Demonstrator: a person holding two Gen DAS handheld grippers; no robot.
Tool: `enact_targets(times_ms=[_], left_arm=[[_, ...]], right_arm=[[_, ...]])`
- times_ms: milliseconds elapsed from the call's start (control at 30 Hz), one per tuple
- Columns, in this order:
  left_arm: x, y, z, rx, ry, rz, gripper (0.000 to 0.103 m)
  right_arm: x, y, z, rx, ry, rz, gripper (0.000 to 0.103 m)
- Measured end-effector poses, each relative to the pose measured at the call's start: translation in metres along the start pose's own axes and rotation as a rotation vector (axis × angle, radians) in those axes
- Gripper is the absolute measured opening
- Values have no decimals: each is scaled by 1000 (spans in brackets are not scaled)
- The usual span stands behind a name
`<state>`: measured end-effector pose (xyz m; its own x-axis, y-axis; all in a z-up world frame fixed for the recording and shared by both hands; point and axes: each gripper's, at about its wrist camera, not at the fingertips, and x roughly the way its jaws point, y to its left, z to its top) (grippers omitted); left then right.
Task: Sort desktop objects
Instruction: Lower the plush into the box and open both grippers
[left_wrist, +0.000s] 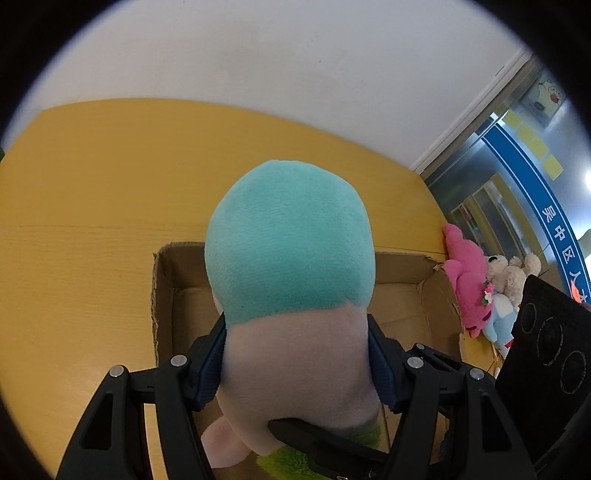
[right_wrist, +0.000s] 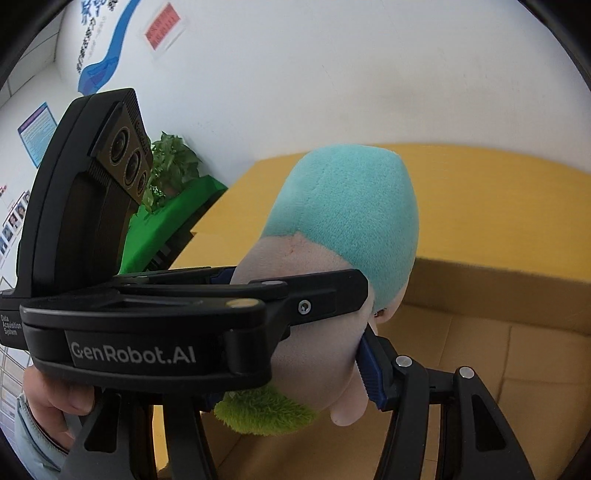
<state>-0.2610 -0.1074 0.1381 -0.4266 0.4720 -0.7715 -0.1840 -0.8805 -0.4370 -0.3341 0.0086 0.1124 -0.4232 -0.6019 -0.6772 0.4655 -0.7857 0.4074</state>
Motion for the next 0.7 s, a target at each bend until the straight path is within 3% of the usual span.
enact_targets(times_ms=[333,533,700], left_arm=[[19,30,-9,-49,87,36,65],[11,34,-24,-62,124,43,67],[23,48,-27,-104,153,92,69]], right_arm=[[48,-17,-12,31,67,31,58],[38,-9,-31,20,95,27,58],[58,-11,-36,25,125,48,59]])
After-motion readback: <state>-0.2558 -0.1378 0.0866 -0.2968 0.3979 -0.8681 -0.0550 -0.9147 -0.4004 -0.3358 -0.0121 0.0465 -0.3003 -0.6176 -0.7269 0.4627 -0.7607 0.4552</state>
